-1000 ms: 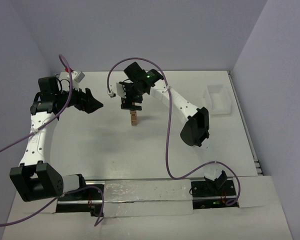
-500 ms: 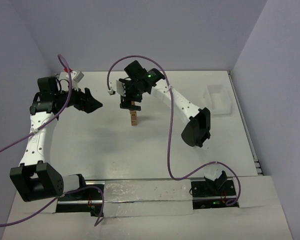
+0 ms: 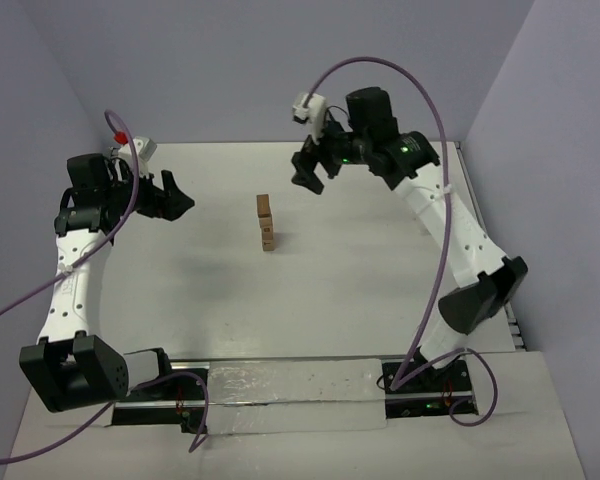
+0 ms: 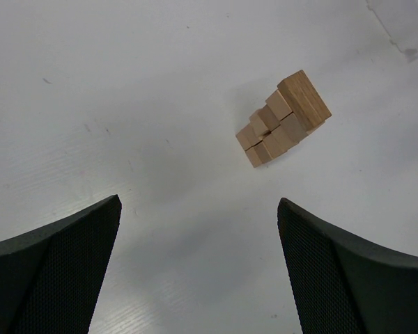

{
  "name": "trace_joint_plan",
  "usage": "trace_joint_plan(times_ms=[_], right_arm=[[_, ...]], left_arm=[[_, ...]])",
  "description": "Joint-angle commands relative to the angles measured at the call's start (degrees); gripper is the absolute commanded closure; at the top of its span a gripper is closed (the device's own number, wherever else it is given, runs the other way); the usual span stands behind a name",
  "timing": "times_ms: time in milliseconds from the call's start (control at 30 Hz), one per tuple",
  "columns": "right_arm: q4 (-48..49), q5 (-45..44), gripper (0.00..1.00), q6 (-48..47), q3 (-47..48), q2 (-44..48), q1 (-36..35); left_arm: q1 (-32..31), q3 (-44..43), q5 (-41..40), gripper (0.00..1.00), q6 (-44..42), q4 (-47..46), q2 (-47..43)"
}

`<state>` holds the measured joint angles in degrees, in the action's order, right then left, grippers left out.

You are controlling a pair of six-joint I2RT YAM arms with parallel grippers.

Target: Build the wood block tower

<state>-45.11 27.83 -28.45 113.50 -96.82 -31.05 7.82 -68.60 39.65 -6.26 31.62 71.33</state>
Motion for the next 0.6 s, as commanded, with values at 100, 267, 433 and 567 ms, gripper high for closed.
trace_joint_plan(times_ms=[100,267,433,567], right_arm=[[16.94,-5.14,0.0,17.49,-30.39,14.65,12.94],[21.42,-7.88,0.0,21.1,-45.43,21.66,21.04],[24.71,-6.73,0.0,23.42,-54.22,25.98,27.93],[27.49,-7.81,0.0,23.73,-59.15,27.86,30.57]], left_arm=[[0.36,2.4,-7.51,0.01,1.18,-2.64,-1.57],[0.36,7.04,-12.21,0.01,0.9,-4.59,-2.99],[0.36,10.6,-16.87,0.01,0.09,-5.74,-5.42],[0.44,14.81,-19.4,0.01,-1.17,-6.37,-7.12]])
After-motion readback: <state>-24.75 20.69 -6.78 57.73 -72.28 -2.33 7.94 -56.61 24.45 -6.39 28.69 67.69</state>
